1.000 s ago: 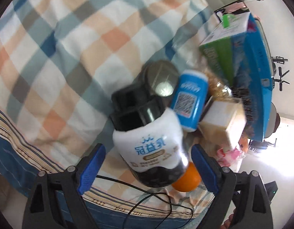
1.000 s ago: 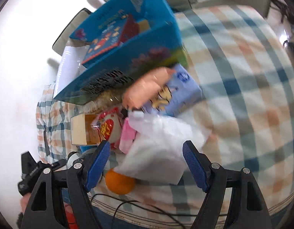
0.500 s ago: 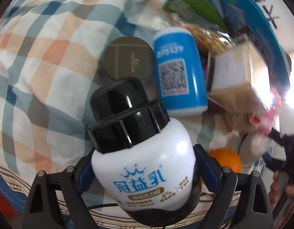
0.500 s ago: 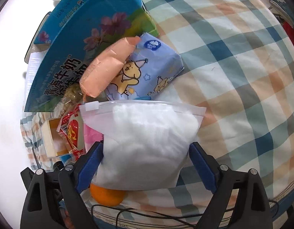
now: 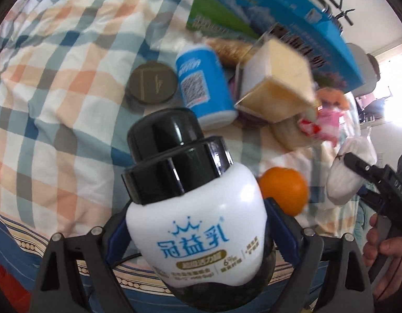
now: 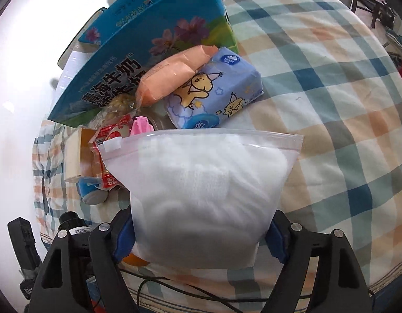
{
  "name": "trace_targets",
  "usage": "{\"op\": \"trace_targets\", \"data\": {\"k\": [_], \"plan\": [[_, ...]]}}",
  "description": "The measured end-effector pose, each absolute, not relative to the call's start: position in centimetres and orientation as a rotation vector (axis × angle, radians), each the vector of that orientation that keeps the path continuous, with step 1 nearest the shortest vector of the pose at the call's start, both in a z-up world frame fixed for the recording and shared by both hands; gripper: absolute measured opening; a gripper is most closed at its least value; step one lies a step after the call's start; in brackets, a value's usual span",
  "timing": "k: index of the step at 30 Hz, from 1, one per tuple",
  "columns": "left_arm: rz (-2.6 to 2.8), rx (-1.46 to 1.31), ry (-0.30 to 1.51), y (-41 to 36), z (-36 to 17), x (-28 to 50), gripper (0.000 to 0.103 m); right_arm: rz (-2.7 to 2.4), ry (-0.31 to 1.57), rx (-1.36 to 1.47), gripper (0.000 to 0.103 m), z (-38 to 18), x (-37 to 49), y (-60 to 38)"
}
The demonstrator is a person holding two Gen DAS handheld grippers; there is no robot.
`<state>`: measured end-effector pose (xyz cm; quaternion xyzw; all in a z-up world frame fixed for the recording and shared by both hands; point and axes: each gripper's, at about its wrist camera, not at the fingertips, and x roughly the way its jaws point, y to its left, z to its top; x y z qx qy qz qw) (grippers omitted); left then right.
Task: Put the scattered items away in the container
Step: 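Grasp the white yogurt bottle with left tool while right tool grasps white bag, then drop the yogurt bottle with left tool while right tool drops bag into box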
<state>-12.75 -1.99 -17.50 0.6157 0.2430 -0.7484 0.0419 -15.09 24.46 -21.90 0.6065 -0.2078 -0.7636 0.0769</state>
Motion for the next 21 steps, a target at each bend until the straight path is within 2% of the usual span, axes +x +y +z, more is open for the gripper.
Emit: {"op": "trace_targets", "data": {"k": [11, 16, 21], "plan": [[-2.568, 1.609, 0.739, -5.8, -10.2, -19.6, 0.092, -2.369, -0.691, 1.545, 0.082, -12.7, -18.2, 25.8], [-2.582, 1.538, 0.808, -8.6, -8.9, -25.9, 0.092, -2.472, -0.502, 1.426, 0.082, -9.9, -24.7, 24.2], [-2.580, 1.555, 0.790, -9.6, -10.6, -33.3, 0.092, -2.480, -0.230, 1.433, 0.082, -10.4, -32.7, 22.0]]}}
